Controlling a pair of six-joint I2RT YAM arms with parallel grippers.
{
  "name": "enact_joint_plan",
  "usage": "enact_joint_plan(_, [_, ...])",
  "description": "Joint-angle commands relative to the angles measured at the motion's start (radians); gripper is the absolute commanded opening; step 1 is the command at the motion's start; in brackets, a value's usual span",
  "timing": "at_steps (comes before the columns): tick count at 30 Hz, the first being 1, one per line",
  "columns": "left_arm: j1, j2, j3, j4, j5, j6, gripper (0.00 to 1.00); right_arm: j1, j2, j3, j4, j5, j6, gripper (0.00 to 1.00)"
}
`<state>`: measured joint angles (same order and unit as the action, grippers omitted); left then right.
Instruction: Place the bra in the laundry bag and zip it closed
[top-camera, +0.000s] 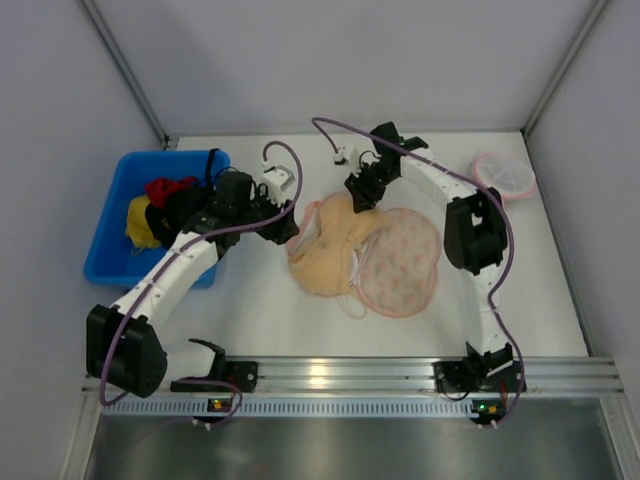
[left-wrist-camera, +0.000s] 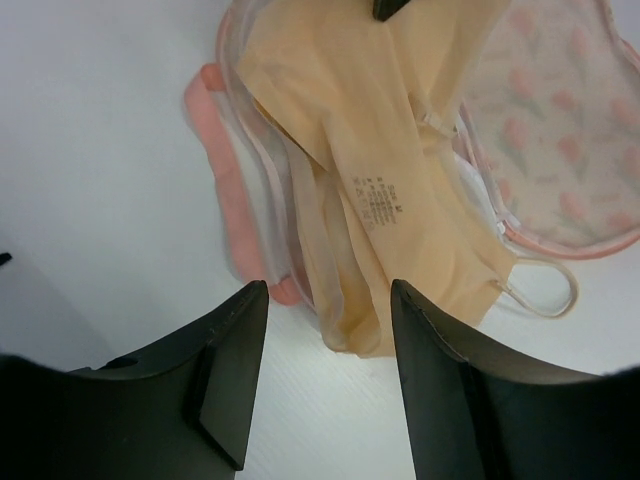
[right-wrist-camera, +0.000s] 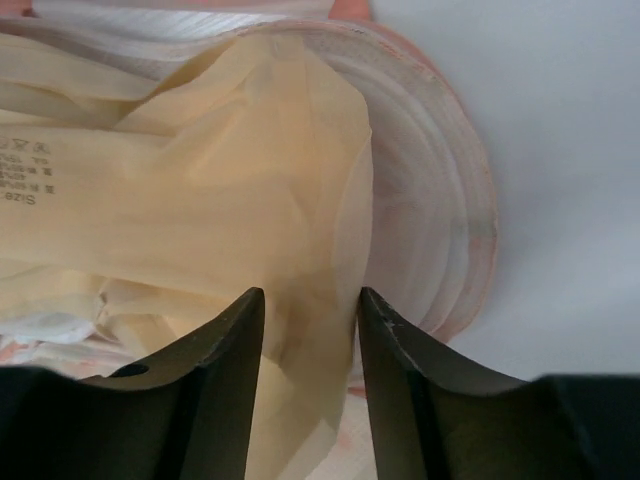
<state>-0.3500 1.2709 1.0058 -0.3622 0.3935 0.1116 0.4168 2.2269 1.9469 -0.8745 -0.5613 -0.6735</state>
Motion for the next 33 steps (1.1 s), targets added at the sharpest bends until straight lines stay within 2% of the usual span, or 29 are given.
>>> enact_joint_plan(1, [0.0, -0.027, -0.021, -0.052, 0.005, -0.029, 0.58, -0.021, -0.015, 0.061, 0.074, 0.031, 0.057, 0.45])
enact_joint_plan(4, [0.0, -0.025, -0.013, -0.096, 0.033, -0.023, 0.58, -0.053, -0.064, 0.043, 0.068, 0.035, 0.133, 0.57])
enact_joint_plan(9, [0.002, -0.022, 0.007, -0.149, -0.008, 0.011, 0.59, -0.13, -0.194, -0.072, 0.003, 0.034, 0.198, 0.61])
enact_joint_plan(12, [0.0, -0.018, 0.02, -0.165, -0.016, 0.016, 0.59, -0.162, -0.24, -0.172, -0.047, 0.073, 0.161, 0.53])
enact_joint_plan(13, [0.0, -0.013, 0.027, -0.172, -0.016, 0.014, 0.59, -0.167, -0.26, -0.201, -0.055, 0.087, 0.151, 0.46])
enact_joint_plan(16, [0.002, 0.001, 0.051, -0.187, 0.005, 0.0, 0.59, -0.165, -0.289, -0.321, -0.046, 0.124, 0.149, 0.35])
enact_joint_plan(19, [0.002, 0.002, 0.068, -0.193, 0.044, 0.005, 0.59, -0.165, -0.308, -0.411, -0.028, 0.114, 0.189, 0.29])
enact_joint_plan(25, [0.002, -0.011, 0.076, -0.225, 0.064, 0.051, 0.59, -0.141, -0.337, -0.616, 0.051, 0.066, 0.291, 0.26])
enact_joint_plan(29, [0.0, -0.034, 0.074, -0.242, 0.067, 0.085, 0.58, -0.125, -0.355, -0.695, 0.095, 0.015, 0.356, 0.23])
enact_joint_plan(32, [0.0, -0.073, 0.053, -0.262, 0.157, 0.152, 0.57, -0.098, -0.394, -0.764, 0.129, -0.034, 0.365, 0.22])
enact_joint_plan(33, [0.0, -0.083, 0.044, -0.286, 0.192, 0.218, 0.56, -0.076, -0.415, -0.781, 0.132, -0.043, 0.367, 0.22])
